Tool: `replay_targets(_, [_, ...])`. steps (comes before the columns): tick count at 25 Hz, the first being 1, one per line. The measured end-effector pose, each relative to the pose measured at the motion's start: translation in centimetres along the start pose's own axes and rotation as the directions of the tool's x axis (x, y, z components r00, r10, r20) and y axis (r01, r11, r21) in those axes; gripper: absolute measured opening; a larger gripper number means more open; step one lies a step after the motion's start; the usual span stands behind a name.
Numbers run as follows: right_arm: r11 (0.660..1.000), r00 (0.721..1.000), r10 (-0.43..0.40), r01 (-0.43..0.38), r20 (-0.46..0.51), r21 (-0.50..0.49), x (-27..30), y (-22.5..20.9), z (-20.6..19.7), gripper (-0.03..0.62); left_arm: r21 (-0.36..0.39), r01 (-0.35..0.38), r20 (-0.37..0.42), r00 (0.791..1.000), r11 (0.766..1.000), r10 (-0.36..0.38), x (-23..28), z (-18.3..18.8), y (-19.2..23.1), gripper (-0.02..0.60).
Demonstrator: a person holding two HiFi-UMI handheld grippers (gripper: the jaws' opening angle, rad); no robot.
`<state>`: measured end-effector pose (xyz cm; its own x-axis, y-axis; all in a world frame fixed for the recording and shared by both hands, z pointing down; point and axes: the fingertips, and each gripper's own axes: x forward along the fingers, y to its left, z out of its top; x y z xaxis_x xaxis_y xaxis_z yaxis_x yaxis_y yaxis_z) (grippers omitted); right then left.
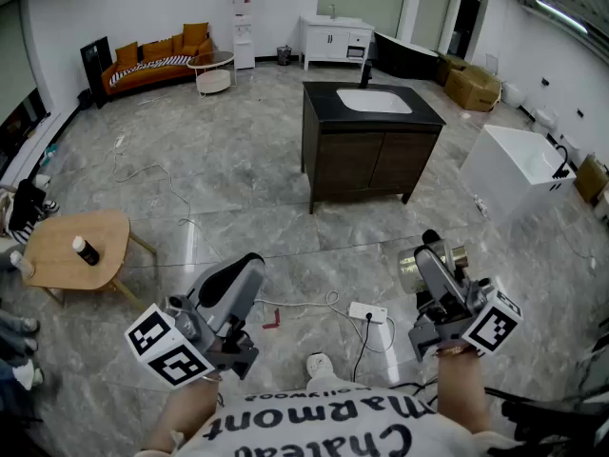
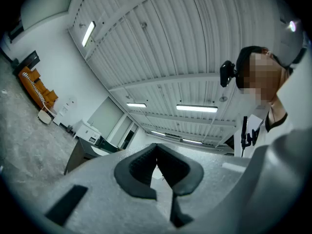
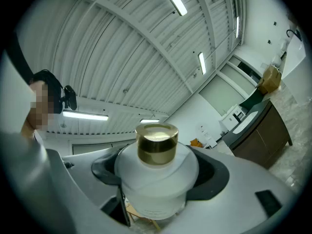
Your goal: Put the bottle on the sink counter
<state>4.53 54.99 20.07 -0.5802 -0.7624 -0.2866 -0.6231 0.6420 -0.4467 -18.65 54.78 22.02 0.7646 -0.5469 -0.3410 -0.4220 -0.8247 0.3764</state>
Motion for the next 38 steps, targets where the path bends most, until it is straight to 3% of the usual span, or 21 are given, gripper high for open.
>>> replay_targets(7, [0.999,0.999,-0.023,0.024,-0.025,0.035,2.7,-2.7,-1.9,0.345,-0.019,-0.039,-0.002,0.999,0.999,0.039,-0.3,-0.1,3.6,0.015])
replay_targets(12, [0.999,1.000,0.024,-0.023,-0.011,0.042,6.9,-5.5,-1.0,0.345,0.009,-0.058,0.013,0.998,0.998,0.058,1.9,1.3,7.2,0.015])
replay_targets(19, [0.995,0.998,0.065,-0.066,0.016,0.081,12.7,-12.9,1.6,0.345,0.038,-0.049,-0.005,0.999,0.998,0.049,8.9,1.7,12.9,0.015])
replay_targets(30, [0.990,0.989,0.143,-0.143,0.025,0.011,21.7,-25.2,6.9,0.345,0.078,-0.092,0.049,0.995,0.993,0.089,21.7,1.3,23.9,0.015])
replay_targets(34, [0.991,0.993,0.119,-0.120,0.013,0.059,22.9,-29.4,5.7,0.345,0.024,-0.121,0.016,0.993,0.992,0.121,24.0,-0.4,27.4,0.015])
replay_targets(38, [0.991,0.998,0.065,-0.064,-0.003,0.117,24.1,-33.5,4.5,0.345,-0.049,-0.102,-0.003,0.995,0.994,0.102,26.6,-0.9,30.4,0.015])
